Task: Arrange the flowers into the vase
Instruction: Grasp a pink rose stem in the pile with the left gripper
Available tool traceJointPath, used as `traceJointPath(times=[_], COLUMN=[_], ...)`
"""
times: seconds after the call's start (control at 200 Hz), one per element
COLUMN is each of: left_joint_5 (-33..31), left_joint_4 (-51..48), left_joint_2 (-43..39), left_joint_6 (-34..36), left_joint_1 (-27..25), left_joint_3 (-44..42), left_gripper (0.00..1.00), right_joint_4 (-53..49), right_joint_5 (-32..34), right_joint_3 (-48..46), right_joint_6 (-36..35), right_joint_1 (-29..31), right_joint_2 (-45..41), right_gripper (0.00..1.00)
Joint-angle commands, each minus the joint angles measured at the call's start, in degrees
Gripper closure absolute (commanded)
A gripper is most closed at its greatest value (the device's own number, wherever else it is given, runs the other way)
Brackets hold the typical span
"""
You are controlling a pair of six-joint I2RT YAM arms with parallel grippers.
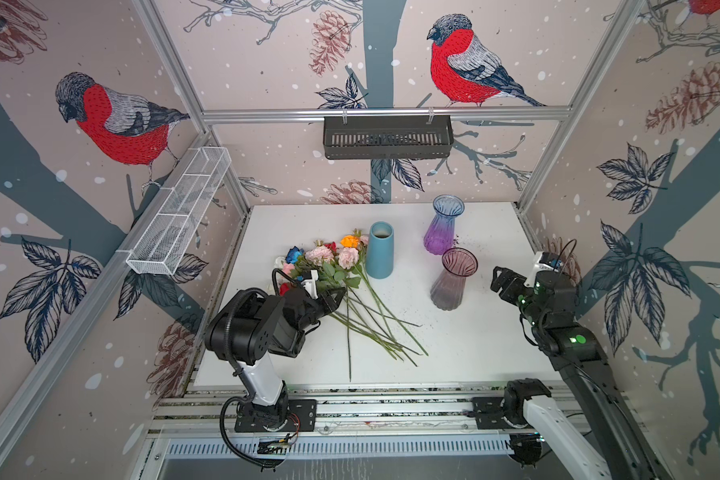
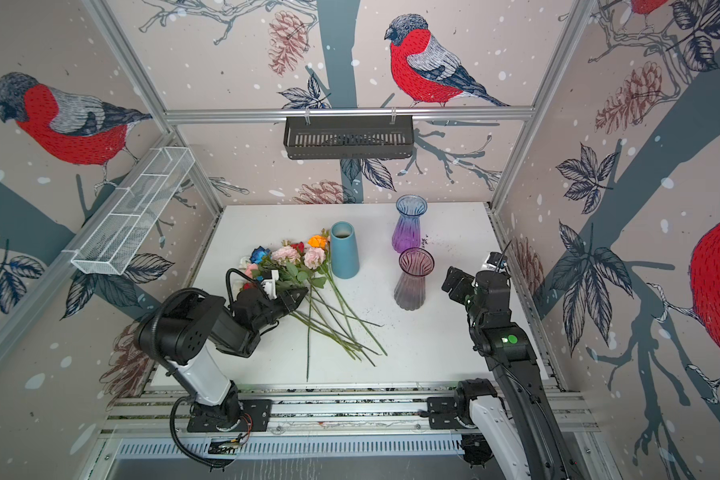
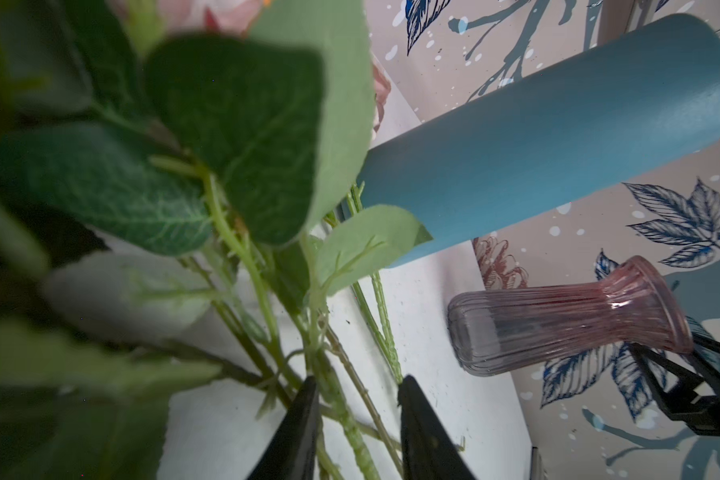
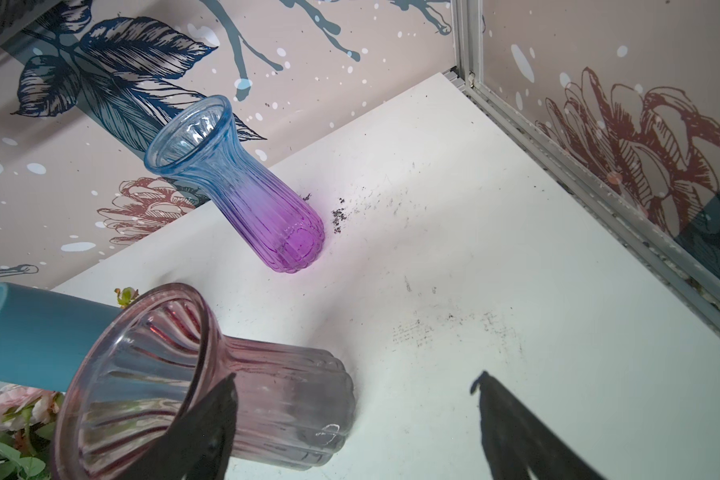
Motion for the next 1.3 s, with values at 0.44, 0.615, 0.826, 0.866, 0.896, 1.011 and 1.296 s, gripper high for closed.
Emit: traceJointPath(times=[0.44, 0.615, 0.826, 0.866, 0.896, 1.011, 1.296], left_joint_5=[-2.97, -2.68, -3.22, -3.13, -2.87, -2.15, -1.42], left_joint_4=[-13.94, -15.55, -17.77, -17.59, -17.36, -16.98, -14.64], left_joint_2=[-6.35, -4.17, -1.64, -1.14, -0.82, 0.0, -1.48], left_joint_6=[5.5, 5.93, 6.39, 6.21, 6.13, 6.11, 6.43], left_joint_1=[-1.07, -3.1, -4.0, -3.97, -4.02, -4.02, -3.93], left_joint_3=[4.65, 6.59, 8.5, 8.73, 8.92, 9.57, 9.16], left_gripper=[0.58, 0.58, 0.56, 0.56, 0.56, 0.63, 0.95], right_joint_4=[0.85, 0.08, -0.57, -0.59, -0.68, -0.84, -1.74], right_joint_5=[1.45, 2.16, 2.61, 2.53, 2.58, 2.61, 3.32], right_joint_3=[2.57, 2.9, 2.38, 2.38, 2.4, 2.35, 2.87], right_joint_6=[1.01, 0.74, 0.84, 0.92, 0.96, 0.85, -0.24], right_joint_1=[2.02, 2.2, 2.2, 2.18, 2.2, 2.27, 2.29], right_joint_2=[0.79, 0.31, -0.68, -0.75, -0.8, -0.93, -2.14], right_gripper=[0.11, 0.11, 0.11, 0.11, 0.11, 0.11, 0.15])
